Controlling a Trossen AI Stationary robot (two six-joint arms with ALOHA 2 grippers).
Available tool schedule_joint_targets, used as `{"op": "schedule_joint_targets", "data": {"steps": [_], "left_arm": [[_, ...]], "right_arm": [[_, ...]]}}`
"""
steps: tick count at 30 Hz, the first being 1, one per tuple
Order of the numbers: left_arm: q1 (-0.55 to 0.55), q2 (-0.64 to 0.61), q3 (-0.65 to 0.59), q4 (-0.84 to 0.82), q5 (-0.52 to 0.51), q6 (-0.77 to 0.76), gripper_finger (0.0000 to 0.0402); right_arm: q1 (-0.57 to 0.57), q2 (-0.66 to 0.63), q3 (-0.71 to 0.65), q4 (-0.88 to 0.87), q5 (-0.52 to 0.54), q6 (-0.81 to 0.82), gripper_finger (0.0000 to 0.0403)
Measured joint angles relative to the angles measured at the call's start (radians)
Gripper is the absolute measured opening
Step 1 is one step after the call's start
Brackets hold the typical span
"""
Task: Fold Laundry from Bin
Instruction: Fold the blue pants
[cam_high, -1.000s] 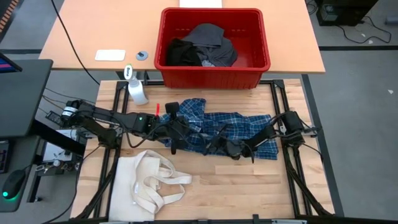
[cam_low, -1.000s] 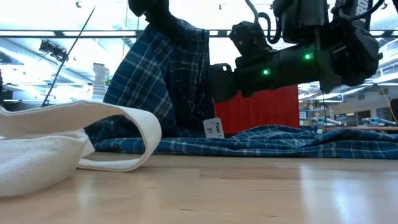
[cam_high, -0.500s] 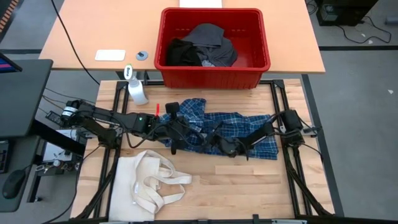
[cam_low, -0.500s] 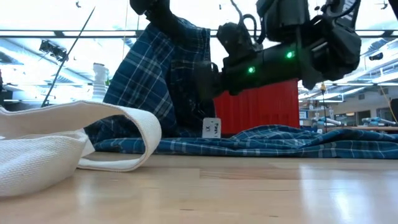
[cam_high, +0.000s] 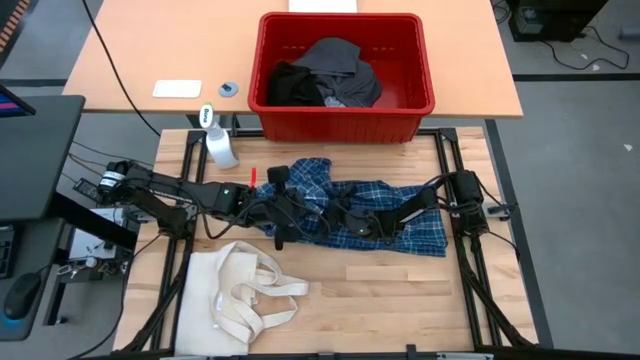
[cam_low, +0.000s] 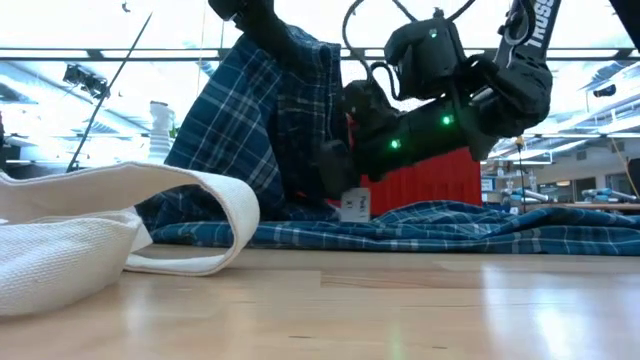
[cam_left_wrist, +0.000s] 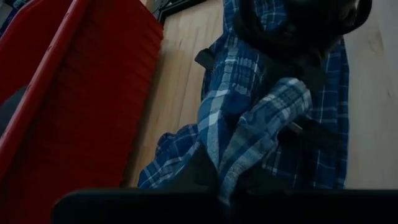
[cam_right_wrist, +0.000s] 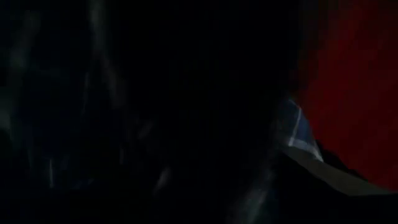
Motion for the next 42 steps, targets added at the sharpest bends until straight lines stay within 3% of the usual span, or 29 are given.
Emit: {"op": "schedule_joint_targets", "data": {"steps": [10, 15, 20, 24, 28, 31, 37, 42], "left_arm": [[-0.005, 0.0, 0.0, -0.009, 0.0, -0.001, 0.0009], [-0.005, 0.0, 0.0, -0.078, 0.0, -0.021, 0.0009], [-0.011, -0.007, 0.0, -0.091, 0.0, -0.021, 0.0009], [-0.035, -0.023, 0.001, -0.06, 0.015, 0.023, 0.0009], [-0.052, -0.024, 0.001, -0.005, 0.085, 0.063, 0.0009], [-0.052, -0.025, 0.001, 0.044, 0.101, 0.086, 0.0009], [-0.031, -0.025, 0.001, 0.127, 0.101, 0.137, 0.0009], [-0.022, -0.025, 0.001, 0.193, 0.101, 0.145, 0.0009]], "right_arm": [[-0.041, 0.0, 0.0, -0.086, -0.005, -0.129, 0.0174], [-0.053, -0.03, -0.002, -0.092, 0.067, -0.376, 0.0095], [-0.074, -0.168, -0.002, -0.131, 0.057, -0.602, 0.0024], [-0.105, -0.324, -0.002, -0.275, 0.069, -0.693, 0.0027], [-0.135, -0.484, -0.002, -0.422, 0.008, -0.713, 0.0055], [-0.148, -0.582, -0.002, -0.515, -0.036, -0.734, 0.0054], [-0.165, -0.729, 0.002, -0.528, -0.063, -0.871, 0.0027], [-0.173, -0.805, 0.046, -0.545, -0.114, -0.911, 0.0033]]}}
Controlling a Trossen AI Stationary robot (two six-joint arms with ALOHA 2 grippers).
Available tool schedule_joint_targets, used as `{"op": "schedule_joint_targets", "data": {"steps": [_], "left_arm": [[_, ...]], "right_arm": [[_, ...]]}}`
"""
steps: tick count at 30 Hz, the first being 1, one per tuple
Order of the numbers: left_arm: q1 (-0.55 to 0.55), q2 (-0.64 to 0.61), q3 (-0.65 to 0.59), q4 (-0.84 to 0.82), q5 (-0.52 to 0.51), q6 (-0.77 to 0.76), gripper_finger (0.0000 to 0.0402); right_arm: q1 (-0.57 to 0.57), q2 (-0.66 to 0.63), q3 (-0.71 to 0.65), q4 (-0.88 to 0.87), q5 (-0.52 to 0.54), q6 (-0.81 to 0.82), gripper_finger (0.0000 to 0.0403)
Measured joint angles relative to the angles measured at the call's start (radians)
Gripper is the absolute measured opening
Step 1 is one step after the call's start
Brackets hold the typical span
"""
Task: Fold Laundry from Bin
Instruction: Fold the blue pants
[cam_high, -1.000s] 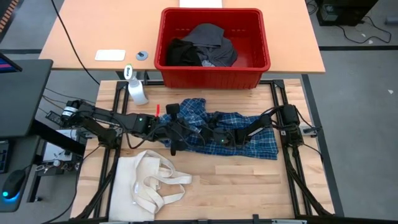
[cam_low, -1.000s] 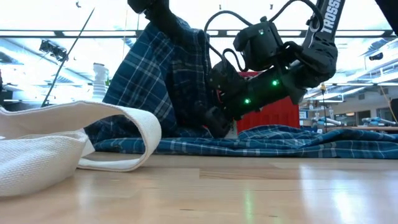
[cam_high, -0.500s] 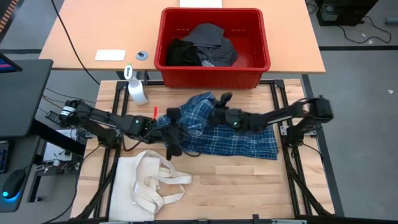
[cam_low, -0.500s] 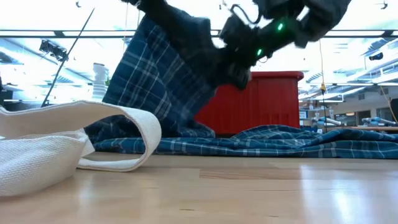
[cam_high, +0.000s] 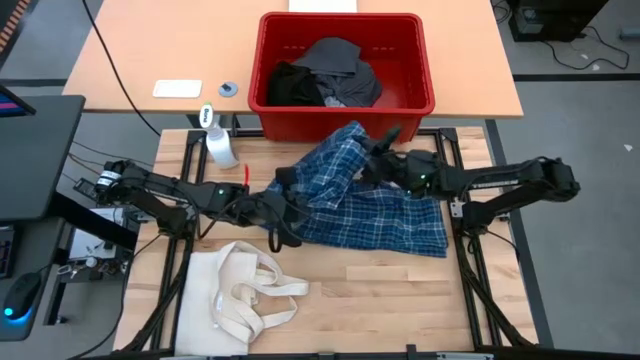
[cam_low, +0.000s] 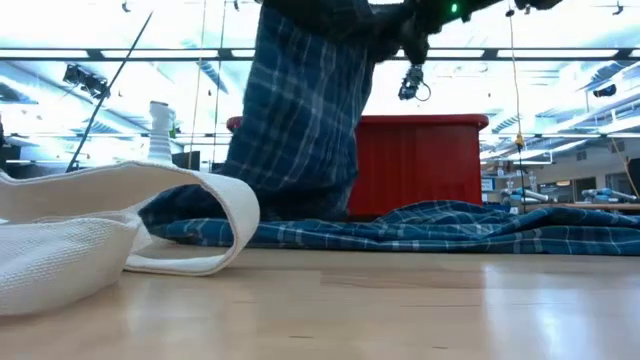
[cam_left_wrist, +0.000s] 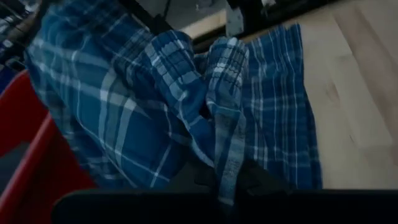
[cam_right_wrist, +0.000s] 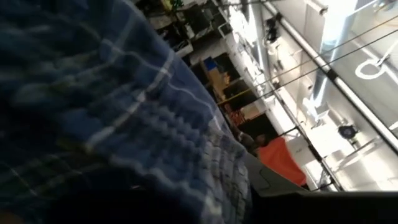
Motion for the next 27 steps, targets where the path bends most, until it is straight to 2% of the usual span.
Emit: {"op": "schedule_joint_targets", "data": {"steps": [6, 9, 12, 16, 21, 24, 27], "left_arm": [[0.0, 0.0, 0.0, 0.008, 0.005, -0.005, 0.0009], [0.001, 0.0, 0.0, 0.009, 0.048, -0.025, 0.0009], [0.001, 0.0, 0.0, 0.018, 0.11, -0.062, 0.0009], [0.001, 0.017, 0.0, 0.018, 0.126, -0.082, 0.0009], [0.01, 0.106, 0.0, 0.09, 0.127, -0.079, 0.0009], [0.009, 0.163, 0.0, 0.16, 0.128, -0.039, 0.0009], [0.009, 0.209, 0.0, 0.242, 0.129, -0.006, 0.0009]], "right_arm": [[0.008, -0.035, 0.015, -0.144, -0.008, 0.035, 0.0041], [0.008, -0.035, 0.015, -0.244, 0.025, 0.043, 0.0036], [0.017, -0.036, 0.015, -0.273, 0.059, 0.054, 0.0035], [0.048, -0.055, 0.015, -0.301, 0.078, 0.039, 0.0037], [0.058, -0.086, 0.015, -0.317, 0.125, -0.002, 0.0037], [0.059, -0.1, 0.015, -0.386, 0.135, 0.033, 0.0037], [0.068, -0.106, 0.015, -0.499, 0.206, 0.092, 0.0038]]}}
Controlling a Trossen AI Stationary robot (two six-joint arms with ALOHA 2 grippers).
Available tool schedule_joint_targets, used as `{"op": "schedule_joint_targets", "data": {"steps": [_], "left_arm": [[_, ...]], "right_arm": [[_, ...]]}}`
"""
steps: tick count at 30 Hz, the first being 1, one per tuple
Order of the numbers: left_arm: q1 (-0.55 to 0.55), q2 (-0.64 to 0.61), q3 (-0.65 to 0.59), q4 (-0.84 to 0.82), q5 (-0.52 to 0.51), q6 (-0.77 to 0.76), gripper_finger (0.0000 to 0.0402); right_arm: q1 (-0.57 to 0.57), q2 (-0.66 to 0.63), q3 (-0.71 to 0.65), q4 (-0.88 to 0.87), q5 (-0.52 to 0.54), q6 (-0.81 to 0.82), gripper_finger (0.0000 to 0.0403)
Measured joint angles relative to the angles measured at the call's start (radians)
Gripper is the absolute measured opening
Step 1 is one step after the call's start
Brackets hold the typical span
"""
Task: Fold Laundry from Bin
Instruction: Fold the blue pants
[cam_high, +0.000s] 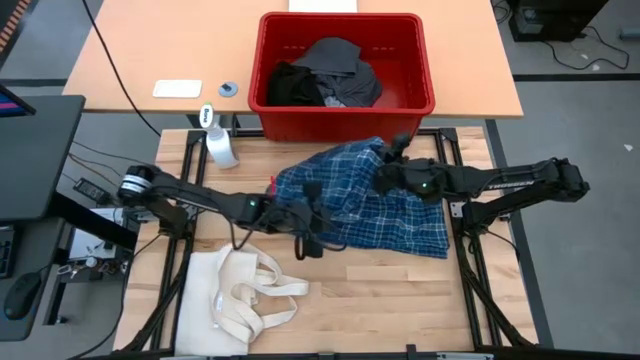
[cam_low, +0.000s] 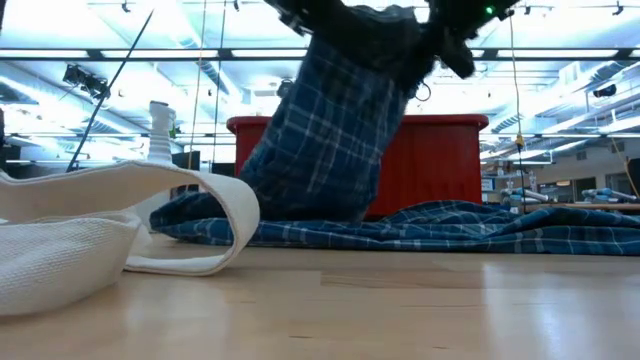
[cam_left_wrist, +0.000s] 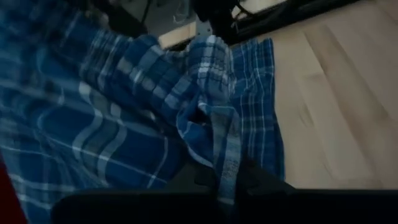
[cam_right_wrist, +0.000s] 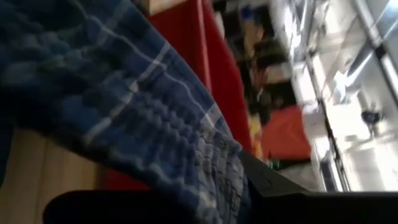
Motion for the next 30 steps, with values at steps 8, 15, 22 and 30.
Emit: {"op": "schedule_joint_targets", "data": {"steps": [8, 15, 22, 30], "left_arm": [[0.0, 0.091, -0.001, 0.18, 0.052, 0.026, 0.0009], [0.0, 0.175, -0.001, 0.311, 0.123, -0.001, 0.0009], [0.0, 0.275, -0.001, 0.467, 0.174, -0.001, 0.0009], [0.0, 0.336, -0.001, 0.608, 0.178, 0.001, 0.0009]], "right_arm": [[0.078, -0.023, 0.0, -0.182, 0.112, 0.174, 0.0038], [0.154, -0.065, 0.0, -0.315, 0.125, 0.212, 0.0038], [0.2, -0.086, 0.0, -0.494, 0.1, 0.316, 0.0038], [0.238, -0.085, 0.0, -0.589, 0.158, 0.38, 0.0038]]}}
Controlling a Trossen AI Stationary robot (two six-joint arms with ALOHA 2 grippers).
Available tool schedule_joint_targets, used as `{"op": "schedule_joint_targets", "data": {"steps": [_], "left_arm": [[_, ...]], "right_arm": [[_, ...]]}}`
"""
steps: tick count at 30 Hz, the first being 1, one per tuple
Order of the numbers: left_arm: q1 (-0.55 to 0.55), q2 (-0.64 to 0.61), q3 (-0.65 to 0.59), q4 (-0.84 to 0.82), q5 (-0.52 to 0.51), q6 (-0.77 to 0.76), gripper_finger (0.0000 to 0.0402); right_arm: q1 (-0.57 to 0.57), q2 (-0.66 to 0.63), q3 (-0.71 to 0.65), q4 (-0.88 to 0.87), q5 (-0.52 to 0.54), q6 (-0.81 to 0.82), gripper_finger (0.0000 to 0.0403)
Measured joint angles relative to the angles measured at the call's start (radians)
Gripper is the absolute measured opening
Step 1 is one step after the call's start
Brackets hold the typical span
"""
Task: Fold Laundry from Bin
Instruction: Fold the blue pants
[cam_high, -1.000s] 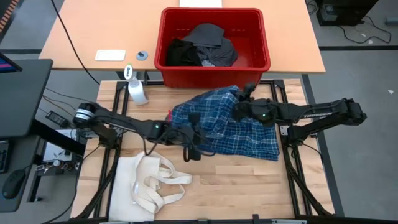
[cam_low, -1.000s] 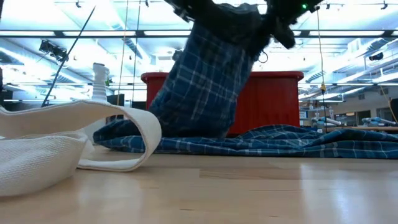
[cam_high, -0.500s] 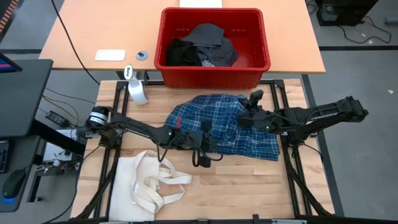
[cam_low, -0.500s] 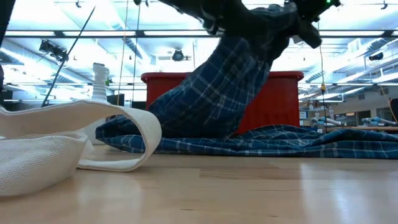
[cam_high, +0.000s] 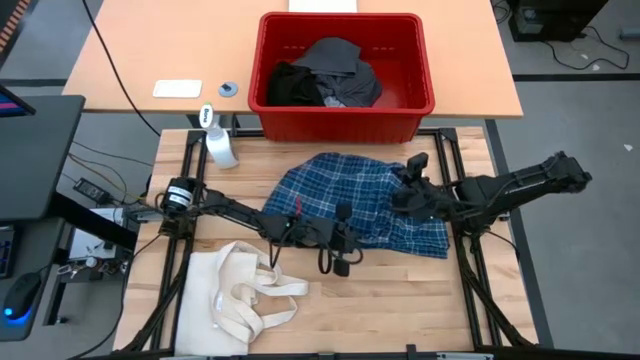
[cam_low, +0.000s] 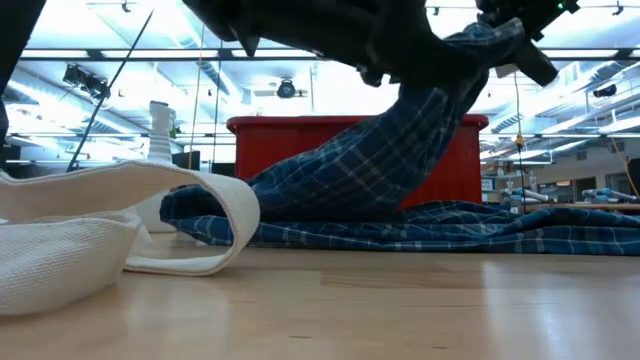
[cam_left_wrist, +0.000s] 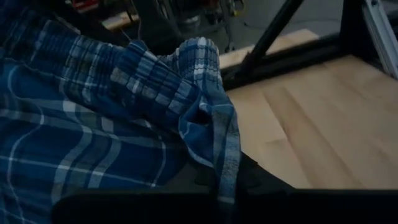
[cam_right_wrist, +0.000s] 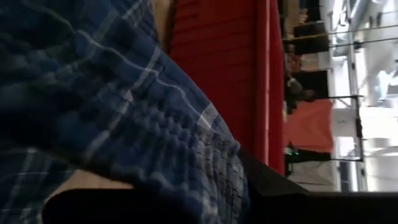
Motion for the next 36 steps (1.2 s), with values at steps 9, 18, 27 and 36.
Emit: {"op": "schedule_joint_targets", "data": {"steps": [9, 18, 27, 36], "left_arm": [[0.0, 0.0, 0.0, 0.149, 0.044, -0.003, 0.0009], [0.008, 0.0, 0.0, 0.276, 0.051, -0.01, 0.0009], [0.034, 0.016, 0.0, 0.297, 0.07, -0.045, 0.0009], [0.06, 0.084, 0.001, 0.276, 0.079, -0.04, 0.0019]], "right_arm": [[0.104, -0.032, 0.0, -0.029, 0.188, 0.0, 0.0036], [0.243, -0.119, 0.0, -0.029, 0.348, 0.012, 0.0029], [0.266, -0.173, 0.001, -0.139, 0.21, 0.193, 0.0037], [0.266, -0.157, 0.001, -0.324, 0.182, 0.432, 0.0087]]}}
